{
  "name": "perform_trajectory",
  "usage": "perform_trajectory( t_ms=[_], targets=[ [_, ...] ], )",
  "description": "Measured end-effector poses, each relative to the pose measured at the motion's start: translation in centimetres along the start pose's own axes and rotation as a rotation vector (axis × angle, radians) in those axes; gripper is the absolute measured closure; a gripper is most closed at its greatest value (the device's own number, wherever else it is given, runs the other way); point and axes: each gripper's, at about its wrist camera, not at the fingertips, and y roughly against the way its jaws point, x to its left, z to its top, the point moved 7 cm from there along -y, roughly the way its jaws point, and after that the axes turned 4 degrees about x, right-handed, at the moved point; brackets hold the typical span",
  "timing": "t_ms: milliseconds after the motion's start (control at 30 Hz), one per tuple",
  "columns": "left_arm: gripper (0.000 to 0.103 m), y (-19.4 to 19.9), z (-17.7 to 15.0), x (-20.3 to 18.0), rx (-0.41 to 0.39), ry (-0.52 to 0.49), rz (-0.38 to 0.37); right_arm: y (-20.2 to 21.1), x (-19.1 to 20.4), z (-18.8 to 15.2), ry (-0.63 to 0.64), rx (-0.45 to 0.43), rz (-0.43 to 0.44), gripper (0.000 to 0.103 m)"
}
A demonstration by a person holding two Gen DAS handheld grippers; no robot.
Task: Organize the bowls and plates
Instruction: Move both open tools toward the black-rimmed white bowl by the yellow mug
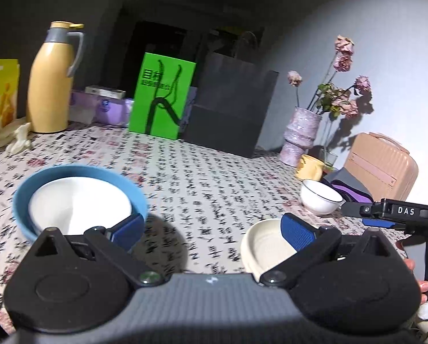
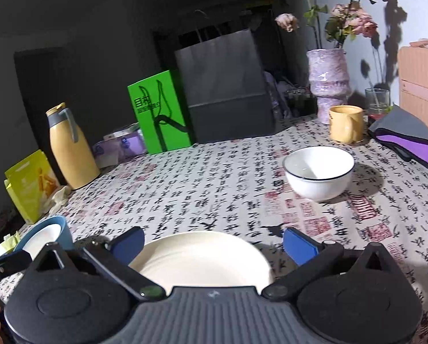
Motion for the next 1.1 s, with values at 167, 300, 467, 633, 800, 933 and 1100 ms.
perform_trajectory(
  t_ms=[167, 300, 467, 633, 800, 933, 1100],
  targets=[
    [0.000, -1.4, 0.4, -1.7, 0.024, -0.007, -0.018, 0.1, -1.8, 0.4, -0.006, -0.010, -0.015, 0.000],
    [0.000, -2.5, 0.8, -3.2, 0.039, -0.021, -0.026, 0.0, -3.4, 0.8, -0.014, -0.016, -0.020, 0.000],
    [0.000, -3.9, 1.3, -4.8, 0.058, -0.031, -0.036, -0.3, -5.3, 1.5, -0.023, -0.021, -0.020, 0.000],
    [0.000, -5.5, 2.1, -6.5, 0.077, -0.022, -0.053, -0.3, -7.0, 2.4, -0.031, -0.025, -0.019, 0.000],
    [0.000, -7.6, 3.0, -8.2, 0.108, 0.001, -0.067, -0.5, -8.8, 3.5, -0.046, -0.022, -0.014, 0.000],
    [0.000, -9.6, 3.6, -9.6, 0.164, 0.032, -0.093, -0.9, -10.2, 4.6, -0.051, 0.005, -0.016, 0.000],
    [0.000, -11.6, 4.6, -11.5, 0.200, 0.047, -0.119, -1.6, -11.6, 6.1, -0.063, 0.045, -0.013, 0.000]
  ],
)
